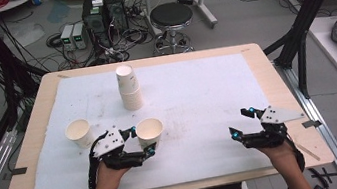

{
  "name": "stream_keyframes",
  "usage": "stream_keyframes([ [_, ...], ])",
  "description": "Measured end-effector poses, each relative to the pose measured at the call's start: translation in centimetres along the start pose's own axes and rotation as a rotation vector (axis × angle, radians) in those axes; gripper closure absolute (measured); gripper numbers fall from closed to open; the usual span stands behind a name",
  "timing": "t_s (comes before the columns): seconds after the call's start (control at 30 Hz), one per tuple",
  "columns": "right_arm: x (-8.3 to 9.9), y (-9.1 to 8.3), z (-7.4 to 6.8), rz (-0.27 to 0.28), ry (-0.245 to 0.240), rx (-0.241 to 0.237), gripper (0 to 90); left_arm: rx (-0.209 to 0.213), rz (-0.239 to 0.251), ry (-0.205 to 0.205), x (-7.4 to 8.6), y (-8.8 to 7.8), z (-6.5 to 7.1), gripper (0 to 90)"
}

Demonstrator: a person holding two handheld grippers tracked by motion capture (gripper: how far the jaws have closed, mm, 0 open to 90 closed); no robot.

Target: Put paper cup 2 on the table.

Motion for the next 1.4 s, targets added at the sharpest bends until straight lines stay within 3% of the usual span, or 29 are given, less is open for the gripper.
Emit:
stream_keyframes([
  [0.23,0.3,-0.1,0.1,-0.009,-0.005,0.012,21.4,-0.015,-0.015,0.021,-0.2,1.8,-0.8,31.3],
  [0.5,0.3,-0.2,0.5,-0.009,0.002,0.024,21.4,-0.023,-0.007,0.024,-1.8,5.3,-1.4,31.3],
  [0.73,0.4,-0.2,0.7,-0.012,0.005,0.026,21.4,-0.022,0.009,-0.018,-3.2,9.2,-2.1,31.2],
  [1.0,0.4,-0.2,0.9,-0.008,0.013,0.019,21.4,0.006,-0.045,-0.059,-2.7,13.9,-2.3,30.1],
  [1.23,0.4,-0.4,1.1,0.0,0.021,0.021,21.4,-0.002,-0.092,-0.05,-1.9,16.6,-2.0,30.0],
  [1.4,0.4,-0.3,1.0,-0.001,0.019,0.014,21.4,0.018,-0.16,-0.02,-0.9,17.8,-1.4,30.1],
])
Point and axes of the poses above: each handheld gripper's, and its own axes: y roughly forward along the jaws, x roughly out of its underside, z roughly to its right, the point moved 4 cm from there along y, roughly forward along the jaws, and after that the axes turned 14 degrees about y, right-handed, at the moved point
